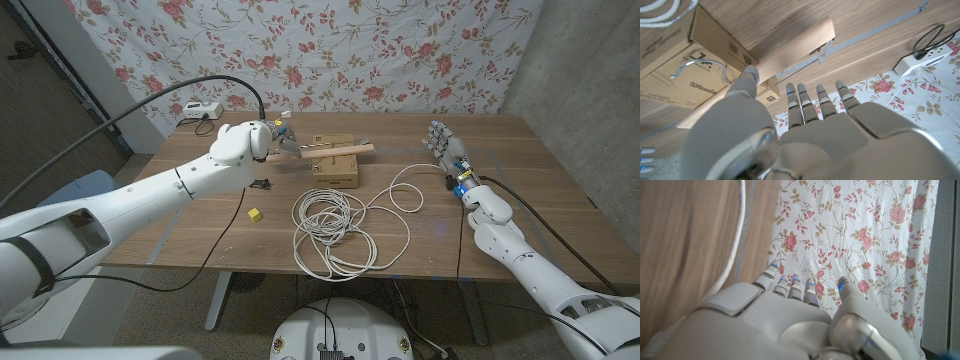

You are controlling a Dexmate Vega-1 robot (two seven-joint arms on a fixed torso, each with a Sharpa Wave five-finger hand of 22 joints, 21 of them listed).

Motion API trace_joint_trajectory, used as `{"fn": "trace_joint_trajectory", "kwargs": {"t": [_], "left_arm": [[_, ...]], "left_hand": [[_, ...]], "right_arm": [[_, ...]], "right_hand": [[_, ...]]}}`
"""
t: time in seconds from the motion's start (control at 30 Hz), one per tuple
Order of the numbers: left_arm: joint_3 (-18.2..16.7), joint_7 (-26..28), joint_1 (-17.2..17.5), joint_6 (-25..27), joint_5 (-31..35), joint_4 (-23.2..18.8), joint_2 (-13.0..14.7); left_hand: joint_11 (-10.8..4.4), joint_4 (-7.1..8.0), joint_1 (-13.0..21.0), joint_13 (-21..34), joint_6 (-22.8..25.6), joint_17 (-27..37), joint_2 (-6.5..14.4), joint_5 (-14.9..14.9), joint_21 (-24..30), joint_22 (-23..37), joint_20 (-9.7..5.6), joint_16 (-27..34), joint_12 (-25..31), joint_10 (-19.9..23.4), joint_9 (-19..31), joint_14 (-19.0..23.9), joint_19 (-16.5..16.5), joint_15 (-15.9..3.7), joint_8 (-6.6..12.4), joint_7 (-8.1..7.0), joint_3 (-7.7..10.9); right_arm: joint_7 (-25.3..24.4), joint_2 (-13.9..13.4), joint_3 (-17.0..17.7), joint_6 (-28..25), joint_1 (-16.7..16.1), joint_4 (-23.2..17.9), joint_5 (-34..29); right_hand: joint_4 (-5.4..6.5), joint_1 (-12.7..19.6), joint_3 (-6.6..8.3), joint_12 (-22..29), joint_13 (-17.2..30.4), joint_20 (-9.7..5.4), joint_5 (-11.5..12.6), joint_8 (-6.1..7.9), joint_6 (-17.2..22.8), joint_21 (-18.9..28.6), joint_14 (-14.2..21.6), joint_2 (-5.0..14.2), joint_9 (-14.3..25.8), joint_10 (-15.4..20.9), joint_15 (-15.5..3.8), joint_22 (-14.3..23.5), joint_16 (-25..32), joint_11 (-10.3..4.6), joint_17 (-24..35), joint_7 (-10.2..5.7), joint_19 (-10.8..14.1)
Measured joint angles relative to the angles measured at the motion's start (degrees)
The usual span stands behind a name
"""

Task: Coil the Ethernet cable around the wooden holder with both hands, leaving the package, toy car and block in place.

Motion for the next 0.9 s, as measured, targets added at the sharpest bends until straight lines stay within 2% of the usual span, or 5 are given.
{"fn": "trace_joint_trajectory", "kwargs": {"t": [0.2, 0.23, 0.4, 0.63, 0.9], "left_arm": [[2.05, 0.00, -2.29, 0.00, 0.00, 2.52, -1.70], [2.43, -5.13, -2.72, -1.84, 4.35, 3.10, -2.12], [3.64, -9.46, -4.16, -3.92, 8.45, 5.66, -3.89], [4.42, -13.07, -5.32, -6.48, 11.80, 8.43, -6.03], [4.74, -16.53, -5.89, -9.67, 15.86, 11.24, -8.55]], "left_hand": [[0.06, 0.14, 0.40, 0.00, 1.17, 0.00, -0.65, 0.39, 0.00, 0.00, 0.00, 0.00, 0.00, 1.46, 0.29, 0.14, 0.00, -0.14, 0.00, -0.38, -0.78], [0.06, 0.07, 0.40, 0.00, 1.26, 0.00, -0.65, 0.39, 0.00, 0.00, 0.00, 0.00, 0.00, 1.83, 0.29, 0.21, 0.00, -0.21, 0.00, -0.44, -0.84], [0.05, 0.07, 0.40, 0.25, 1.58, -0.01, -0.65, 0.63, 0.00, 0.00, -0.01, 0.00, 0.00, 2.00, 0.29, 0.43, 0.00, -0.43, 0.00, -0.76, -0.84], [-0.25, 0.15, 0.71, 0.25, 1.93, -0.11, -0.95, 0.67, -0.21, 0.00, -0.01, 0.00, 0.00, 2.30, 0.29, 0.43, 0.00, -0.42, 0.00, -1.05, -1.24], [-0.32, 0.47, 0.96, 0.47, 5.06, -0.16, -1.15, 0.67, -0.21, 0.01, -0.01, 0.51, 1.45, 7.39, 0.28, 1.80, 0.00, -1.78, 0.00, -0.76, -2.04]], "right_arm": [[-0.37, 0.00, 0.00, 0.45, 0.00, 0.00, -0.21], [-0.46, 0.00, 0.07, 0.54, -0.18, 0.02, -0.25], [-0.80, 0.14, 0.20, 1.02, -0.33, 0.30, -0.43], [-1.01, 0.31, 0.26, 1.52, -0.35, 0.73, -0.60], [-1.18, 0.62, 0.26, 2.31, -0.03, 1.78, -0.94]], "right_hand": [[0.00, -0.01, 0.00, 0.00, 0.00, 0.00, 0.00, 0.00, 0.00, 0.00, 0.00, -0.02, 0.00, 0.00, 0.00, 0.00, 0.00, 0.00, 0.00, 0.00, 0.00], [0.00, -0.02, 0.00, 0.00, 0.00, 0.00, 0.00, 0.00, 0.00, 0.00, 0.00, -0.02, 0.00, 0.00, 0.00, 0.00, 0.00, 0.00, 0.00, 0.00, 0.00], [0.00, -0.01, 0.00, 0.00, 0.00, 0.00, 0.00, 0.00, 0.00, 0.00, 0.03, -0.01, 0.00, 0.00, 0.03, 0.00, 0.00, 0.00, 0.00, 0.00, 0.00], [0.00, -0.01, 0.00, 0.00, 0.00, 0.00, 0.00, 0.00, 0.31, 0.00, 0.32, -0.01, 0.00, 0.00, 0.32, 0.00, 0.22, 0.00, -0.01, -0.31, 0.00], [-0.17, -0.01, 0.17, 0.00, -0.01, -0.28, 0.00, 0.00, 0.31, 0.00, 0.63, -0.01, 0.00, 0.21, 0.63, 0.00, 0.22, 0.21, -0.01, -0.31, 0.28]]}}
